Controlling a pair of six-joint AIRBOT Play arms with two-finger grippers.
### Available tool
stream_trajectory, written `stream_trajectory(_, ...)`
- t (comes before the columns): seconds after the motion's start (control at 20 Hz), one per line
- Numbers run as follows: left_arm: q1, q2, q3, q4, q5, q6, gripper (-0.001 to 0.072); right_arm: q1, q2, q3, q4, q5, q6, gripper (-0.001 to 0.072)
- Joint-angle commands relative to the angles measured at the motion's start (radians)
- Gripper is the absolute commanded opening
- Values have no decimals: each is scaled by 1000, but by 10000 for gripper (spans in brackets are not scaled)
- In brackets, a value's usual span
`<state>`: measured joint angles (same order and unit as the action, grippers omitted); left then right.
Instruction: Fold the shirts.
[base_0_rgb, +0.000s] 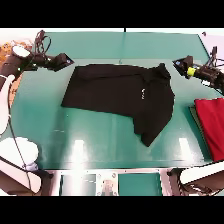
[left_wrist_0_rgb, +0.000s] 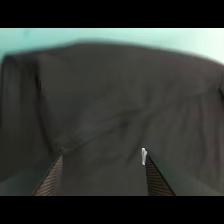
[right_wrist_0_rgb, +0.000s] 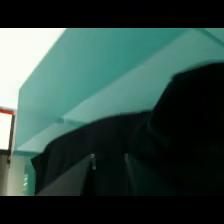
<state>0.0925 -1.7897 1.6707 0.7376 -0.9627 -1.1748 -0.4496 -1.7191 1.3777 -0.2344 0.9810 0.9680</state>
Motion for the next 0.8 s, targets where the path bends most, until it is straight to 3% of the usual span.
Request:
stream_trajectory(0.0, 69, -24, 33, 81, -176, -64, 564, -135, -20, -9, -105, 247, 80, 63)
stream_trajectory(0.05, 100, -24, 42, 107, -233, -86, 564, -174, -14, -26, -108, 301, 80, 18)
stream_trajectory(0.15, 161, -24, 40, 131, -333, -108, 564, -241, 37, -117, -132, 345, 80, 18)
stream_trajectory(0.35, 195, -24, 19, 335, -480, -182, 564, -335, 232, -390, -397, 254, 129, 18)
stream_trajectory(0.5, 195, -24, -98, 330, -484, -186, 564, -377, 332, -562, -430, 187, 139, 19)
stream_trajectory(0.75, 148, -24, -302, 208, -352, -135, 563, -376, 347, -671, -429, 151, 120, 19)
